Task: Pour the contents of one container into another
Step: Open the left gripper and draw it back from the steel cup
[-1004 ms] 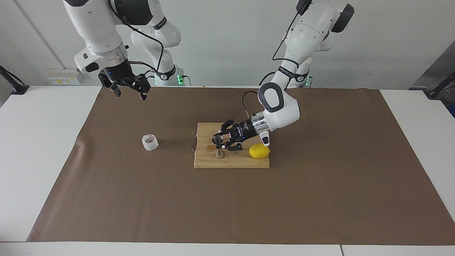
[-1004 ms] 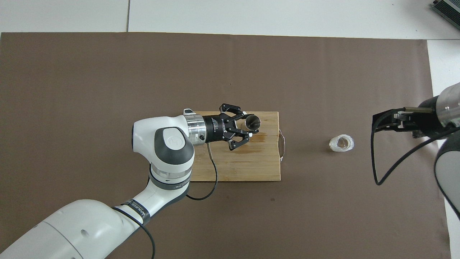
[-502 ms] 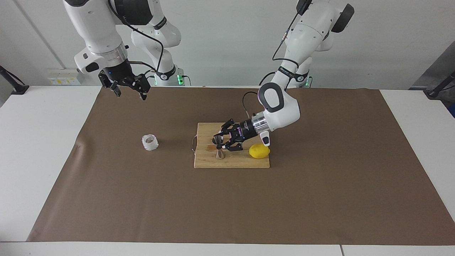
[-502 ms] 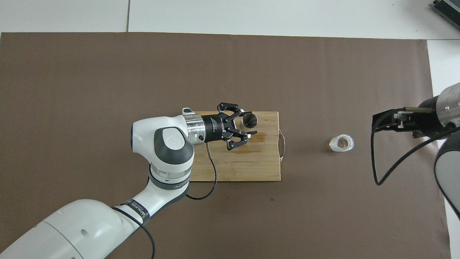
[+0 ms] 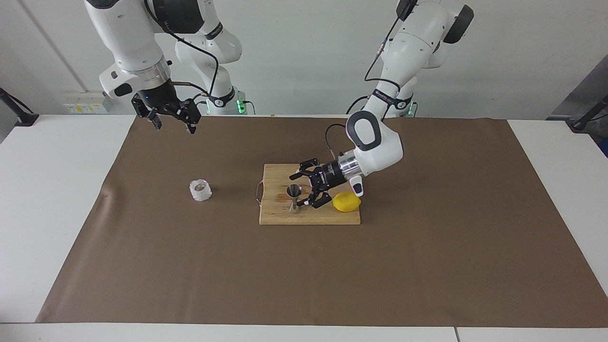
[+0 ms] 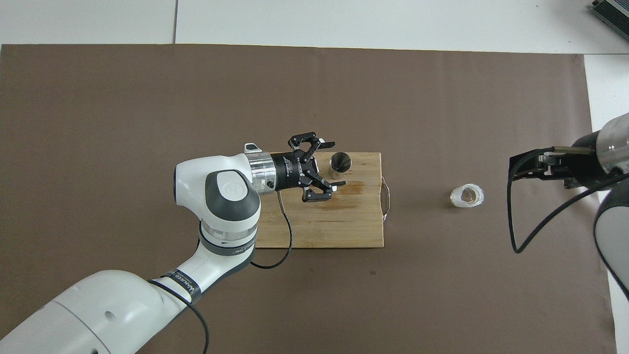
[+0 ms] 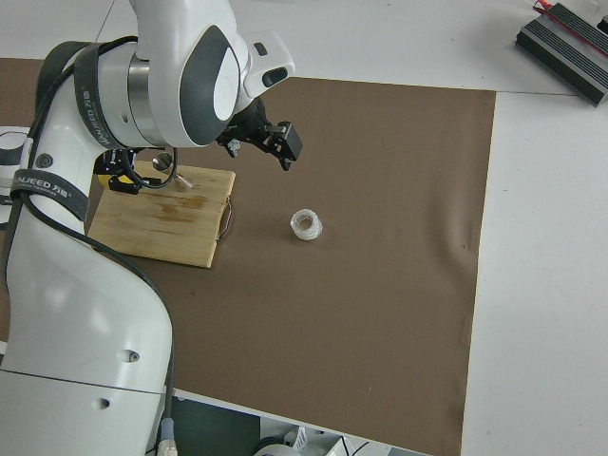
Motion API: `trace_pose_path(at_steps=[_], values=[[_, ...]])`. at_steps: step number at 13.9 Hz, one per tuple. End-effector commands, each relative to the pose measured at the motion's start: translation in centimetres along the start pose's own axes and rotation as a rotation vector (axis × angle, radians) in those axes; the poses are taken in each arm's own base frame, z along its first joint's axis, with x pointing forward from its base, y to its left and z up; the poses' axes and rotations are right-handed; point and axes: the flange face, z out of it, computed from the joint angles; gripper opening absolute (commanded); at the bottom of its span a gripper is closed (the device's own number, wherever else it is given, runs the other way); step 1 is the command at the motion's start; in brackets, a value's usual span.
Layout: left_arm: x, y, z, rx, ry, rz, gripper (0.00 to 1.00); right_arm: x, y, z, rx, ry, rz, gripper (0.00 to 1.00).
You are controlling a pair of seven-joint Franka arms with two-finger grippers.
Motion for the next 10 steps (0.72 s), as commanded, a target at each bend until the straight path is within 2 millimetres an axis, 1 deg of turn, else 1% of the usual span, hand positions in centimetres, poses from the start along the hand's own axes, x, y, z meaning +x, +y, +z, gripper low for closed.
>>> trace_pose_path(at_steps=[1,2,3,4,6,7,10], values=[[-1.6,1.8,-1.7,0.035,-0.025,0.075,1.00,-0.5,0.3,-0.3,0.028,-0.006,-0.004,1.00],[-2.2,2.6,-2.3,0.053,-0.022,0.121,1.00,-0.5,0.3,-0.3,0.028,-0.006,-0.004,1.00],[-2.2,3.5,-3.2,0.056,-0.004,0.155,1.00,-0.5,0.3,-0.3,0.028,-0.006,-0.004,1.00],[-2.3,4.1,-3.9,0.067,0.011,0.192,1.00,-0.5,0.3,-0.3,0.028,-0.006,-0.004,1.00],[-2.7,5.4,-5.8,0.061,0.029,0.277,1.00,-0.5,0.3,-0.3,0.028,-0.006,-0.004,1.00],[-2.6,6.0,-6.6,0.056,0.052,0.320,1.00,-0.5,0.3,-0.3,0.028,-0.006,-0.004,1.00],[-3.4,7.4,-9.4,0.066,0.160,0.502,1.00,-0.5,0.3,-0.3,0.028,-0.006,-0.004,1.00]])
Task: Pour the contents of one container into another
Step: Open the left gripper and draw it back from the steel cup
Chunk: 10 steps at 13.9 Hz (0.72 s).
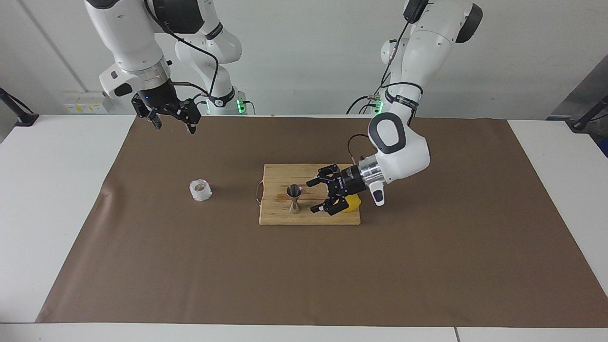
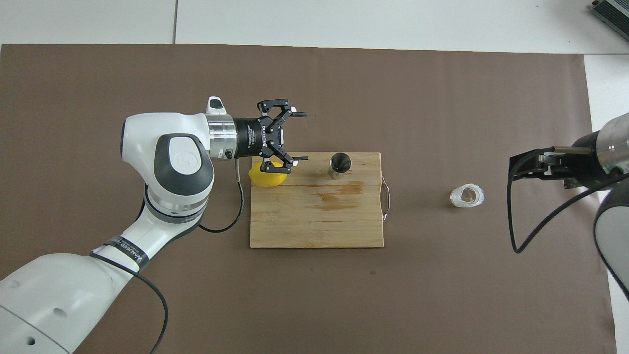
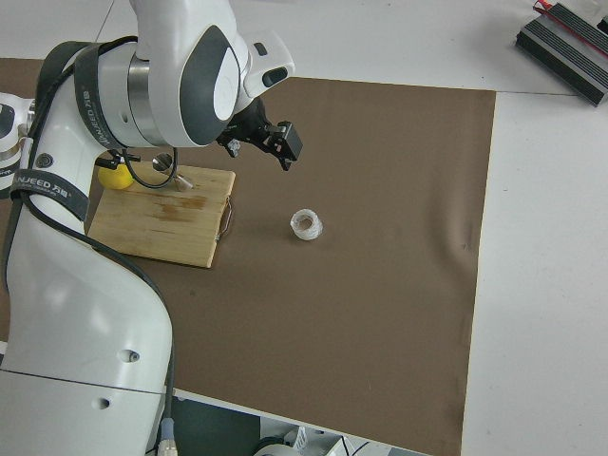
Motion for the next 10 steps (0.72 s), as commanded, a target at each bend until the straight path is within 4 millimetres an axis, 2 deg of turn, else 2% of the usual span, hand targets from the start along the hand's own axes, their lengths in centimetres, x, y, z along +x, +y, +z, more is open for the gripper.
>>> trace_pose_path(at_steps=[1,5,8,10], values=[[-0.4,0.9,-2.9,0.036,0.097,0.163,1.00,-0.5,0.3,-0.3,0.028,-0.006,-0.004,1.00],[0.6,2.4,-6.2,0.126,0.295,0.441,1.00,-0.5,0.5,-0.3,0.028,-0.008,-0.004,1.00],[0.5,3.2,-9.1,0.177,0.399,0.586,1.00,-0.4,0.2,-0.2,0.030,-0.003,-0.009,1.00],[0.2,3.4,-10.6,0.217,0.419,0.668,1.00,-0.4,0.3,0.7,0.037,0.028,-0.035,1.00]])
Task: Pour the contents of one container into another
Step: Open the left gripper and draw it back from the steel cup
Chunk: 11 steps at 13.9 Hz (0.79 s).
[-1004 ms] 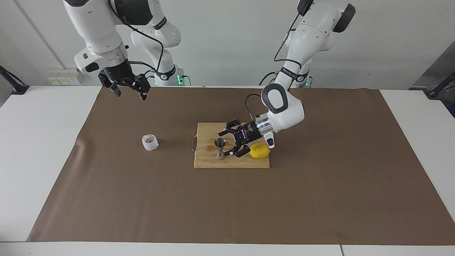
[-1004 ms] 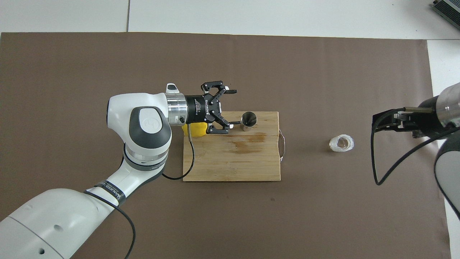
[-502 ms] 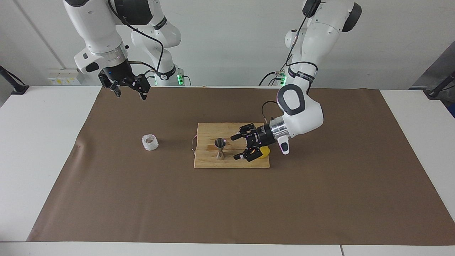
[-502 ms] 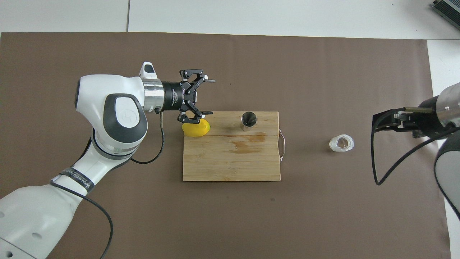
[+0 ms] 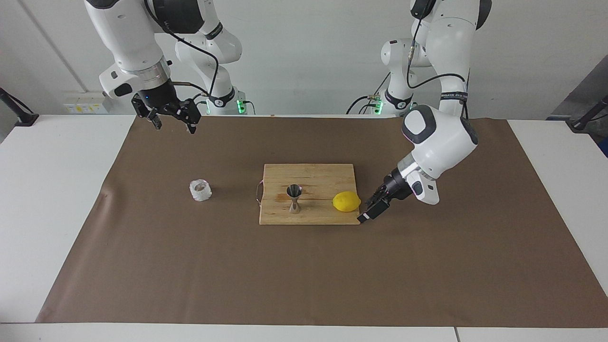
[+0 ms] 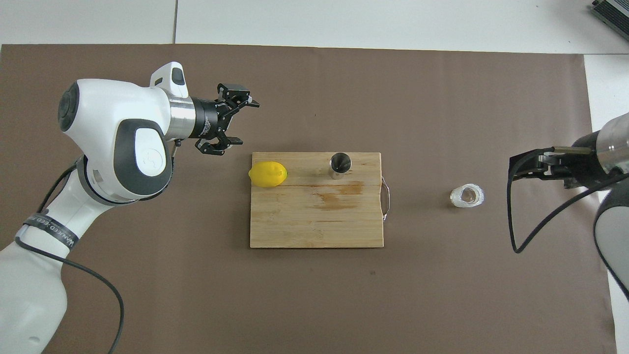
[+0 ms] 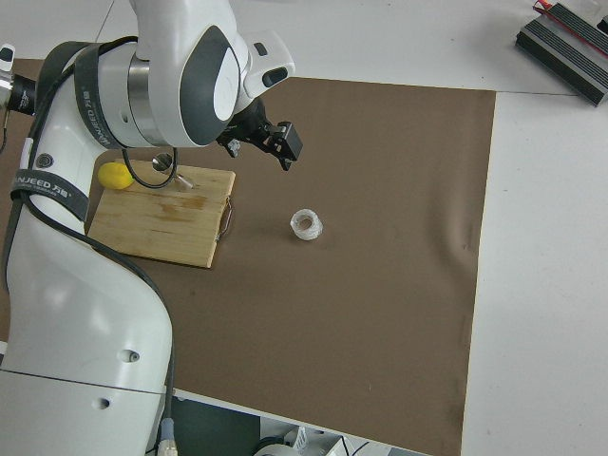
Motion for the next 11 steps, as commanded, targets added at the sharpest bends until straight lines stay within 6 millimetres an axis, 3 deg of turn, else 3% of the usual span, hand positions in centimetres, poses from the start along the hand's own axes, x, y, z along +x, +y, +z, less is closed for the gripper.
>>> trace_pose_path(at_steps=[1,6,11], values=[[0.1,-0.4,-2.8,0.046,0.037,0.143,1.00,-0.5,0.5,1.3,0.036,0.027,-0.085,1.00],[0.2,-1.0,-6.1,0.123,0.050,0.315,1.00,0.0,2.0,5.4,0.032,0.024,-0.387,1.00],[-0.4,-1.3,-7.5,0.253,0.081,0.540,1.00,0.6,2.2,10.1,0.024,0.046,-0.659,1.00]])
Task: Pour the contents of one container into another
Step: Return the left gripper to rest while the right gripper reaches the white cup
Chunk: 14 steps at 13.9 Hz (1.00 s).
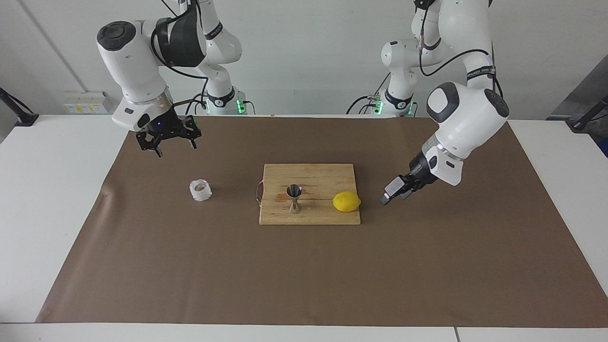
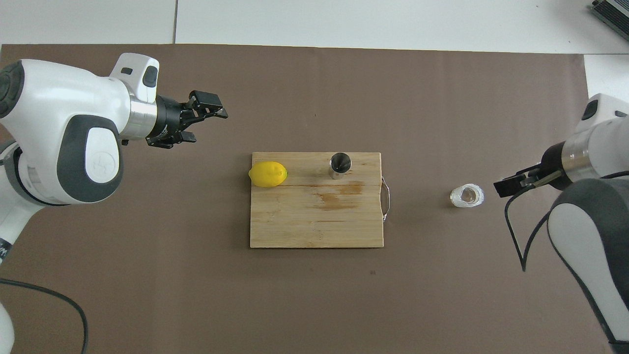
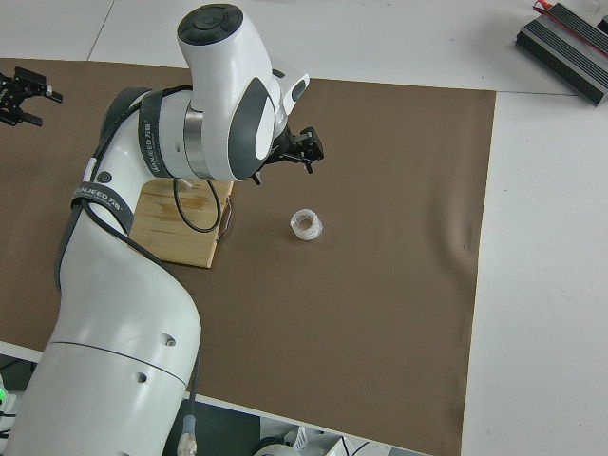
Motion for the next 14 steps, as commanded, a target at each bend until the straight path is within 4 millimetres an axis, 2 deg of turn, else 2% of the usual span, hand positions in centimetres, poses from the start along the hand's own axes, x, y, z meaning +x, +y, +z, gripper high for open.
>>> trace_pose_path(at_steps=[1,3,6,10,13,14], values=[[-0.8,-0.8,-1.4,0.080,0.002,0.164,1.00,-1.0,0.9,2.3,0.019,0.028,-0.159,1.00],[-0.4,-1.7,-2.7,0.100,0.008,0.226,1.00,-1.2,2.1,4.7,0.033,0.019,-0.305,1.00],[-1.1,-2.1,-5.1,0.170,0.010,0.316,1.00,-1.4,4.6,9.2,0.153,0.065,-0.500,1.00],[-2.6,-1.5,-9.0,0.300,0.036,0.411,1.00,-2.0,4.8,13.6,0.195,0.131,-0.647,1.00],[-4.4,-1.7,-11.6,0.340,0.003,0.402,1.00,-2.6,6.2,16.7,0.214,0.208,-0.795,1.00],[-4.2,-2.7,-12.6,0.348,-0.002,0.377,1.00,-3.2,6.9,17.7,0.223,0.233,-0.819,1.00]])
